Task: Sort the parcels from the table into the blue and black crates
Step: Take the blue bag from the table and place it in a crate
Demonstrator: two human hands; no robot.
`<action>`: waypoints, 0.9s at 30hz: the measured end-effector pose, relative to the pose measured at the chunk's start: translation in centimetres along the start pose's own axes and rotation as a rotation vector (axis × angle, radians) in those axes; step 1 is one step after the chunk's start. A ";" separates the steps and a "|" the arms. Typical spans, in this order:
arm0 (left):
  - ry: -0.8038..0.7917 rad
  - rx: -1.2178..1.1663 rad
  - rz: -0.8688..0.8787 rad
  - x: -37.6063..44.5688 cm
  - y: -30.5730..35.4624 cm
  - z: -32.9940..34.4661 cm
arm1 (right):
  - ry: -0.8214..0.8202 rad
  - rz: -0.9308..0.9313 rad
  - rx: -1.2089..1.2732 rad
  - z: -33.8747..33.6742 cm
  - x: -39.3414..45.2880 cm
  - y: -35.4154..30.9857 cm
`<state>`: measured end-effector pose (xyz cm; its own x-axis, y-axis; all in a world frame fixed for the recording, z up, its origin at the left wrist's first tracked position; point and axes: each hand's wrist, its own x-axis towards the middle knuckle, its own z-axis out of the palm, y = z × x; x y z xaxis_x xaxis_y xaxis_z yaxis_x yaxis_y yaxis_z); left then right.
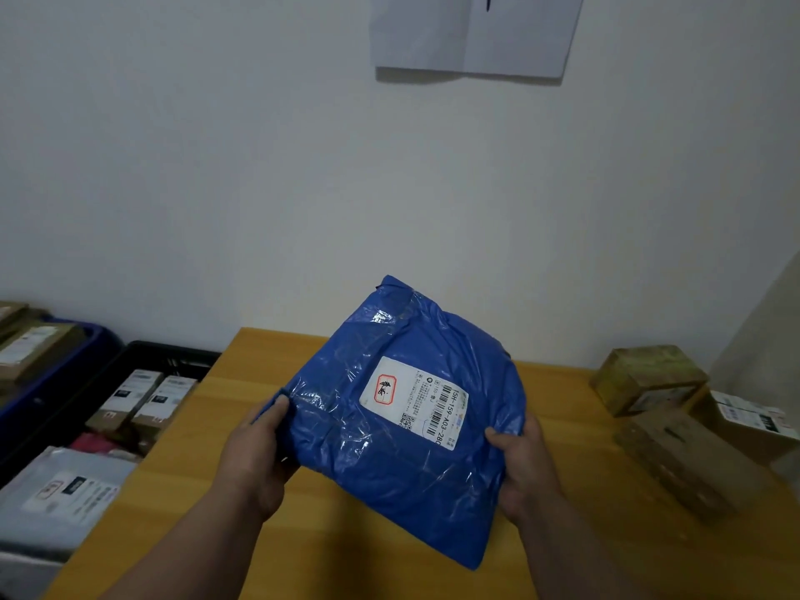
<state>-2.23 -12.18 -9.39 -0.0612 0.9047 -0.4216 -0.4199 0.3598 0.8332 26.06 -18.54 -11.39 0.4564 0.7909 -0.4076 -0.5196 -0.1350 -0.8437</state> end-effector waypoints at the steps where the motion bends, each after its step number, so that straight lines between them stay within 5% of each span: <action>1: 0.011 0.003 0.002 0.4 0.7 -1.0 | 0.001 -0.005 -0.004 1.2 -0.2 0.5; 11: 0.217 0.138 0.083 5.1 8.2 -15.0 | 0.035 0.018 -0.110 15.9 -3.4 9.6; 27: 0.484 0.461 -0.033 6.2 9.9 -28.4 | -0.099 0.143 -0.510 27.5 -4.6 18.1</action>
<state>-32.45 -9.49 -13.96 -0.4997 0.7260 -0.4725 -0.0050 0.5430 0.8397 -5.35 -8.25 -15.18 0.3233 0.7926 -0.5170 -0.1435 -0.4989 -0.8547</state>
